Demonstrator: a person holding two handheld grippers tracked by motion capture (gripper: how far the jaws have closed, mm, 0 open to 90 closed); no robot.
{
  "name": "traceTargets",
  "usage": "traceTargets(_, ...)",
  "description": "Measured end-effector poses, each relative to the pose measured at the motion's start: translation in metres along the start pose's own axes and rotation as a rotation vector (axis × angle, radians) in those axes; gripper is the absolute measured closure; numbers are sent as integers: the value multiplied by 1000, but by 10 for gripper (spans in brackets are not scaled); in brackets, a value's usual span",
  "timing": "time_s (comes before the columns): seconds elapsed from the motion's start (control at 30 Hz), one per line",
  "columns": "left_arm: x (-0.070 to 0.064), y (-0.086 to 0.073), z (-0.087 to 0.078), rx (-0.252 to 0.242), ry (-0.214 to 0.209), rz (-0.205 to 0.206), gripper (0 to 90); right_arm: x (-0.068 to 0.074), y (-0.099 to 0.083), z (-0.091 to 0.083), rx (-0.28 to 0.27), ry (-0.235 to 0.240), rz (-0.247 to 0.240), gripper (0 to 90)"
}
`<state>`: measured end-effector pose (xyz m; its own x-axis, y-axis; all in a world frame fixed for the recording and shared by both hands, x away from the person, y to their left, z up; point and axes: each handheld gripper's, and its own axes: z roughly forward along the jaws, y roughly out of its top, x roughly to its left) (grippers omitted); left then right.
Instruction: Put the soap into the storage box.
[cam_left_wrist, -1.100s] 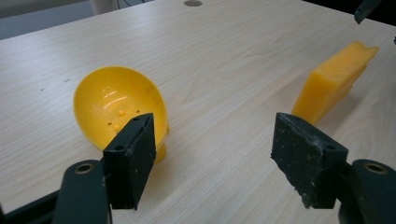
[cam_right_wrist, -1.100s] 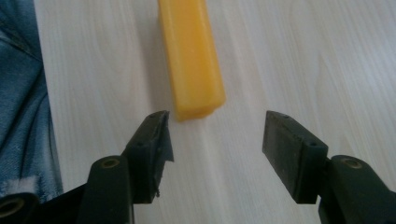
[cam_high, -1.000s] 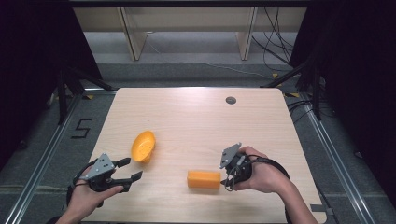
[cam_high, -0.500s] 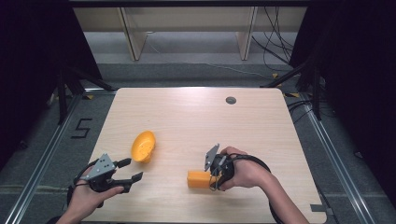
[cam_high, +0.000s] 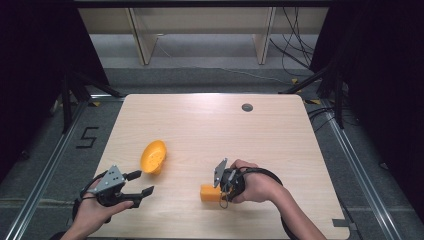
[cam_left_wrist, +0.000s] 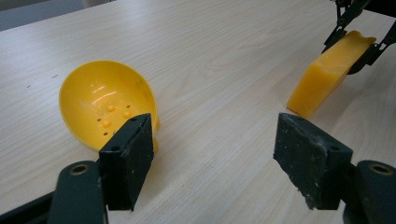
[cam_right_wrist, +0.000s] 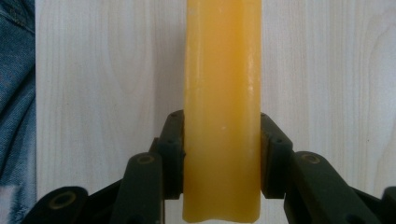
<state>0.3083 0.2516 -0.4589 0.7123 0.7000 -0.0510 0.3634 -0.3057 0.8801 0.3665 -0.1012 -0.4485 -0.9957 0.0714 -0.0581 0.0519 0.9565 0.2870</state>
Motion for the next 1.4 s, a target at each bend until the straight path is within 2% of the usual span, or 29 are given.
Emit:
traceTargets(0.2,0,0,1,9,-12,9,279,4,-4,0,-24,-19,14,619)
traceTargets(0.23,0,0,1,11,-12,9,279,6,-5,-1,-16,-18,44,619)
traceTargets(0.3,0,0,2,11,-12,8,278,5,-6,-1,-43,3,22,620)
traceTargets(0.33,0,0,2,11,-13,8,278,8,-8,-5,-55,3,55,620)
traceTargets(0.37,0,0,2,11,-14,8,278,7,-8,-6,-74,4,46,620)
traceTargets(0.4,-1,0,2,14,-14,2,278,4,-9,-8,-81,6,0,620)
traceTargets(0.43,-2,0,2,11,-28,11,277,6,-9,-10,-90,5,22,620)
traceTargets(0.47,-2,0,2,11,-28,11,277,5,-10,-13,-102,4,1,620)
traceTargets(0.53,-5,0,3,8,-41,19,268,8,-10,-18,-131,2,33,620)
traceTargets(0.57,-6,1,4,1,-61,37,256,7,-10,-19,-145,13,10,620)
traceTargets(0.6,-11,2,7,-32,-74,50,237,9,-10,-22,-146,6,44,620)
traceTargets(0.63,-11,2,7,-32,-74,50,231,9,-10,-24,-157,4,44,620)
traceTargets(0.67,-16,7,9,-47,-98,96,232,7,-9,-25,-171,0,9,620)
traceTargets(0.7,-16,7,9,-47,-98,96,247,7,-9,-27,-179,0,9,620)
traceTargets(0.73,-19,9,12,-63,-128,94,247,7,-9,-27,-179,0,9,620)
traceTargets(0.77,-26,13,18,-65,-175,114,267,8,-6,-31,-184,3,31,620)
traceTargets(0.8,-26,13,18,-65,-175,114,271,8,-6,-31,-184,3,31,620)
traceTargets(0.83,-28,15,23,-54,-202,143,271,7,-5,-32,-189,4,7,620)
traceTargets(0.93,-37,20,35,-33,-264,159,270,8,2,-35,-187,13,27,621)
traceTargets(0.97,-37,23,39,-30,-288,209,272,6,5,-36,-191,7,12,620)
traceTargets(1.03,-43,26,44,-30,-299,205,283,5,11,-38,-174,-2,1,620)
traceTargets(1.07,-46,30,51,-39,-312,222,284,6,13,-39,-168,4,12,620)
traceTargets(1.13,-46,32,54,-38,-318,236,287,4,16,-38,-178,7,-11,620)
traceTargets(1.17,-46,34,58,-41,-346,241,287,4,18,-38,-179,4,-23,620)
traceTargets(1.2,-48,35,61,-31,-344,234,287,5,22,-39,-158,9,3,620)
traceTargets(1.23,-48,35,63,-33,-354,228,287,3,25,-38,-172,11,-31,620)
traceTargets(1.3,-49,35,65,-31,-356,231,287,3,27,-39,-170,10,-34,620)
traceTargets(1.33,-49,36,66,-24,-353,252,287,3,31,-38,-168,11,-38,620)
traceTargets(1.4,-50,36,68,-20,-361,258,287,5,33,-39,-151,15,-9,620)
